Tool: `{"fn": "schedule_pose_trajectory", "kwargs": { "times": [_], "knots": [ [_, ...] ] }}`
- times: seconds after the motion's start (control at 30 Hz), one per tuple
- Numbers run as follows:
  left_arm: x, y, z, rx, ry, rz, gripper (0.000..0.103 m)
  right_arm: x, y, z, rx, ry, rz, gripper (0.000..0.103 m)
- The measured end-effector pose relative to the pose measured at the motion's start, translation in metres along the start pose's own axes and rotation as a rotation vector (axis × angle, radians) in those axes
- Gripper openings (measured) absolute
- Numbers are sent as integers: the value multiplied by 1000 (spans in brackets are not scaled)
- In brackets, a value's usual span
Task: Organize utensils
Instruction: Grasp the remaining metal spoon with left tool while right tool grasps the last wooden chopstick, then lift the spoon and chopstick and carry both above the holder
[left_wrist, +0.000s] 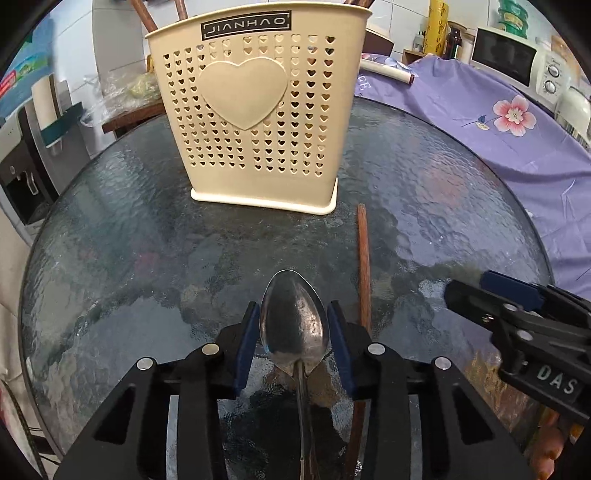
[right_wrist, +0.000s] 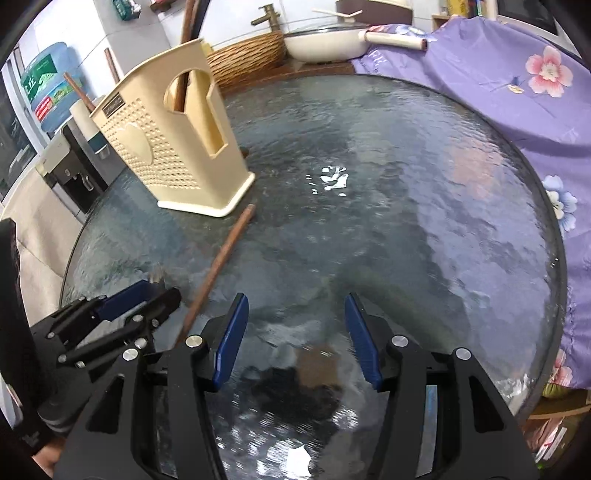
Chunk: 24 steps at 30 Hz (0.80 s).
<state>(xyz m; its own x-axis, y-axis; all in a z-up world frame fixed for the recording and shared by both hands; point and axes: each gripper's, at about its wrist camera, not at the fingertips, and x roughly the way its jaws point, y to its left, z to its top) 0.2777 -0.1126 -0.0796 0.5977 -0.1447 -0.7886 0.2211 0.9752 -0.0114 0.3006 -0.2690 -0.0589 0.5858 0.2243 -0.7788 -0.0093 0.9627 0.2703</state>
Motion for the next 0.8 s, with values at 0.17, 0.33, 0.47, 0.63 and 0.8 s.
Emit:
{"fn": "schedule_pose_trajectory", "kwargs": {
  "times": [0.17, 0.33, 0.47, 0.63, 0.8],
  "knots": [
    [0, 10, 1, -20, -3, -44, 37, 16, 20, 17, -25, 44, 0, 55],
    [-2, 23, 0, -37, -11, -49, 36, 37, 39, 31, -46, 86, -30, 53],
    [-7, 32, -1, -52, -28, -44, 36, 47, 53, 37, -70, 88, -76, 44],
    [-13, 38, -1, -57, -47, -27, 36, 54, 69, 39, -110, 98, -133, 30],
    [-15, 42, -2, -51, -54, -17, 36, 58, 83, 36, -170, 92, -186, 15]
  ]
}}
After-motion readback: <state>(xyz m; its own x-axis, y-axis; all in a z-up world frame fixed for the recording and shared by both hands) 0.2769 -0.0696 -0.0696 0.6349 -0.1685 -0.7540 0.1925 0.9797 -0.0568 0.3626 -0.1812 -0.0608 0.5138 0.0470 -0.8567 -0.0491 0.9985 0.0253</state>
